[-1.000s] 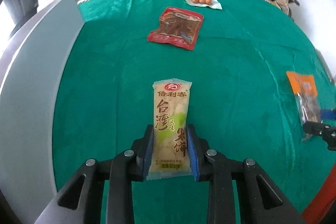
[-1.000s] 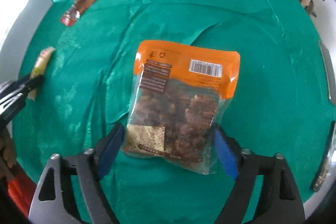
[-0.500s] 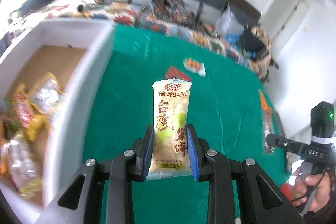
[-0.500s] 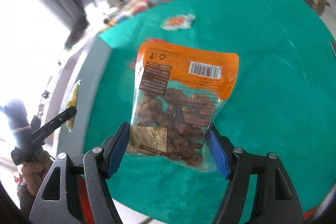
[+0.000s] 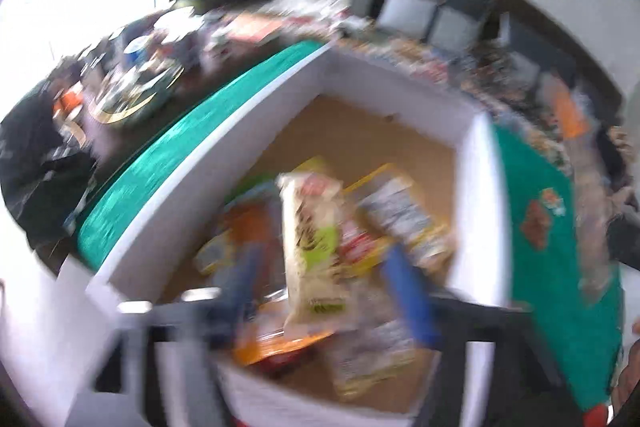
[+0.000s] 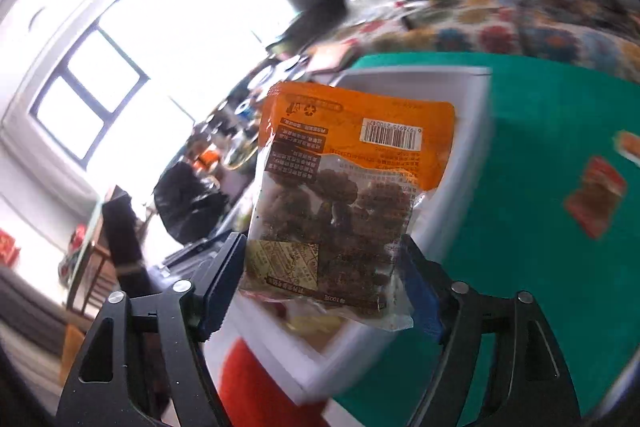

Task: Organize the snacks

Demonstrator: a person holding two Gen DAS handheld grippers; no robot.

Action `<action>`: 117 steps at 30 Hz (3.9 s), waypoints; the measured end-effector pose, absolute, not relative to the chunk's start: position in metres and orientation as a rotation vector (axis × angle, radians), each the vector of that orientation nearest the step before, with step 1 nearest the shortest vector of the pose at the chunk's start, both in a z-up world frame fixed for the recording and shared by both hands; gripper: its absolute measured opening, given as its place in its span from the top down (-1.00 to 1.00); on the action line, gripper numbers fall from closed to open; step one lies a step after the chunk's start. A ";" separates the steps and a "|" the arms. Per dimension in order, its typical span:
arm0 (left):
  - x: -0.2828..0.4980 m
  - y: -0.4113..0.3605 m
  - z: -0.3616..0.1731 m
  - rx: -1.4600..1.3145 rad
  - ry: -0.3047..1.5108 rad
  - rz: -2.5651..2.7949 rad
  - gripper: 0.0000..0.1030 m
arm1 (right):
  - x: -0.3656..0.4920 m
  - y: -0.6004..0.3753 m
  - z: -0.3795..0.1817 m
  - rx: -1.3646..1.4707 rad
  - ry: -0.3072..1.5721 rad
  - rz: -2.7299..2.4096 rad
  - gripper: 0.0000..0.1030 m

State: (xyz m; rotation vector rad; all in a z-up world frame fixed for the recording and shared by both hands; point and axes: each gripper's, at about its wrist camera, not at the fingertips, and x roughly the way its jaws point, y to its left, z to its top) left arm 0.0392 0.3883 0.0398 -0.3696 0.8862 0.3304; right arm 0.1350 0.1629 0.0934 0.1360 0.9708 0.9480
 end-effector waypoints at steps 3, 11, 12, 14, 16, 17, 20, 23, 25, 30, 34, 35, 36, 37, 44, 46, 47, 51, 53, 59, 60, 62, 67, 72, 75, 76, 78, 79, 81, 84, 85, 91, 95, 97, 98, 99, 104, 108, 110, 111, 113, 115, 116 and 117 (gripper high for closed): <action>0.024 0.403 0.027 -0.399 0.891 0.367 -0.64 | 0.136 0.212 0.063 0.003 1.099 0.905 -0.59; 0.003 0.384 0.030 -0.441 0.833 0.320 -0.65 | 0.128 0.174 0.069 0.142 0.967 0.935 -0.59; 0.003 0.375 0.035 -0.438 0.820 0.301 -0.65 | 0.127 0.161 0.064 0.121 0.941 0.904 -0.59; 0.008 0.350 0.046 -0.424 0.796 0.242 -0.71 | 0.138 0.142 0.053 0.042 0.903 0.818 -0.59; 0.014 0.319 0.055 -0.404 0.779 0.165 -0.80 | 0.139 0.106 0.026 -0.065 0.879 0.690 -0.59; 0.018 0.302 0.059 -0.395 0.774 0.127 -0.88 | 0.138 0.089 0.014 -0.097 0.878 0.640 -0.59; 0.030 0.245 0.065 -0.381 0.760 0.001 -0.99 | 0.138 0.018 -0.029 -0.146 0.900 0.470 -0.59; 0.051 0.179 0.057 -0.365 0.793 -0.134 -0.99 | 0.138 -0.060 -0.058 -0.127 0.939 0.323 -0.59; 0.071 0.138 0.041 -0.309 0.843 -0.174 -0.99 | 0.138 -0.106 -0.069 -0.103 0.954 0.232 -0.59; 0.129 0.058 -0.022 -0.148 0.952 -0.193 -0.99 | 0.149 -0.176 -0.079 -0.061 0.947 0.094 -0.59; 0.168 0.029 -0.057 -0.072 0.994 -0.135 -0.99 | 0.156 -0.217 -0.086 -0.023 0.949 0.047 -0.59; 0.176 0.028 -0.063 -0.069 0.996 -0.119 -0.99 | 0.154 -0.223 -0.087 -0.011 0.950 0.041 -0.59; 0.182 0.026 -0.068 -0.068 0.995 -0.104 -0.99 | 0.153 -0.226 -0.086 0.001 0.950 0.038 -0.59; 0.188 0.024 -0.073 -0.066 0.995 -0.089 -0.99 | 0.153 -0.233 -0.088 0.020 0.949 0.035 -0.59; 0.196 0.016 -0.089 0.010 0.976 -0.079 -0.99 | 0.137 -0.249 -0.089 0.019 0.876 0.033 -0.59; 0.193 0.017 -0.089 0.010 0.959 -0.085 -0.99 | 0.139 -0.245 -0.090 -0.006 0.883 0.020 -0.60; 0.192 0.017 -0.089 0.007 0.952 -0.082 -0.99 | 0.141 -0.244 -0.090 -0.015 0.885 0.017 -0.62; 0.191 0.016 -0.089 0.007 0.949 -0.075 -1.00 | 0.142 -0.247 -0.091 -0.011 0.886 0.017 -0.65; 0.191 0.016 -0.089 0.007 0.949 -0.075 -1.00 | 0.142 -0.248 -0.091 -0.012 0.886 0.014 -0.67; 0.192 0.016 -0.089 0.007 0.949 -0.076 -1.00 | 0.143 -0.249 -0.091 -0.011 0.887 0.010 -0.69; 0.192 0.016 -0.089 0.007 0.949 -0.076 -1.00 | 0.143 -0.249 -0.091 -0.012 0.887 0.010 -0.69; 0.192 0.016 -0.089 0.007 0.949 -0.076 -1.00 | 0.143 -0.250 -0.091 -0.011 0.887 0.010 -0.69; 0.192 0.016 -0.089 0.007 0.949 -0.077 -1.00 | 0.143 -0.250 -0.091 -0.012 0.887 0.010 -0.69; 0.192 0.016 -0.090 0.008 0.950 -0.077 -1.00 | 0.143 -0.250 -0.091 -0.012 0.887 0.010 -0.69; 0.192 0.016 -0.090 0.008 0.950 -0.077 -1.00 | 0.143 -0.250 -0.091 -0.012 0.887 0.010 -0.69; 0.192 0.016 -0.090 0.008 0.950 -0.077 -1.00 | 0.143 -0.250 -0.091 -0.012 0.887 0.010 -0.69; 0.192 0.016 -0.090 0.008 0.950 -0.077 -1.00 | 0.143 -0.250 -0.090 -0.012 0.887 0.010 -0.69; 0.192 0.016 -0.090 0.008 0.950 -0.077 -1.00 | 0.143 -0.250 -0.090 -0.012 0.887 0.010 -0.69; 0.192 0.016 -0.090 0.008 0.950 -0.077 -1.00 | 0.143 -0.250 -0.090 -0.012 0.887 0.010 -0.69; 0.192 0.016 -0.090 0.009 0.950 -0.076 -1.00 | 0.143 -0.250 -0.090 -0.011 0.887 0.010 -0.69; 0.192 0.016 -0.090 0.009 0.950 -0.076 -1.00 | 0.143 -0.250 -0.090 -0.011 0.887 0.010 -0.69; 0.193 0.016 -0.090 0.008 0.950 -0.077 -1.00 | 0.143 -0.250 -0.090 -0.011 0.886 0.011 -0.69; 0.193 0.017 -0.090 0.005 0.951 -0.080 -1.00 | 0.143 -0.250 -0.090 -0.011 0.886 0.011 -0.69; 0.193 0.018 -0.090 0.007 0.956 -0.088 -1.00 | 0.143 -0.250 -0.090 -0.011 0.886 0.011 -0.70; 0.194 0.018 -0.089 0.016 0.972 -0.104 -1.00 | 0.143 -0.250 -0.090 -0.011 0.886 0.011 -0.69; 0.196 0.019 -0.089 0.027 0.997 -0.125 -1.00 | 0.143 -0.250 -0.090 -0.011 0.886 0.011 -0.69; 0.226 0.033 -0.079 0.042 1.135 -0.213 -0.99 | 0.143 -0.250 -0.090 -0.011 0.886 0.011 -0.70; 0.268 0.039 -0.052 0.044 1.107 -0.259 -0.99 | 0.143 -0.250 -0.090 -0.011 0.886 0.011 -0.70; 0.294 0.030 -0.044 0.080 1.101 -0.288 -0.99 | 0.143 -0.250 -0.090 -0.010 0.885 0.012 -0.70; 0.306 0.025 -0.044 0.104 1.103 -0.295 -0.99 | 0.143 -0.250 -0.090 -0.010 0.885 0.012 -0.70; 0.327 0.016 -0.050 0.136 1.115 -0.286 -0.99 | 0.143 -0.250 -0.090 -0.010 0.885 0.012 -0.70; 0.349 0.011 -0.065 0.151 1.147 -0.254 -0.98 | 0.143 -0.250 -0.090 -0.010 0.885 0.012 -0.70; 0.357 0.010 -0.071 0.147 1.163 -0.248 -0.87 | 0.143 -0.250 -0.090 -0.010 0.885 0.012 -0.70; 0.362 0.010 -0.078 0.137 1.174 -0.248 -0.71 | 0.143 -0.250 -0.090 -0.010 0.885 0.012 -0.70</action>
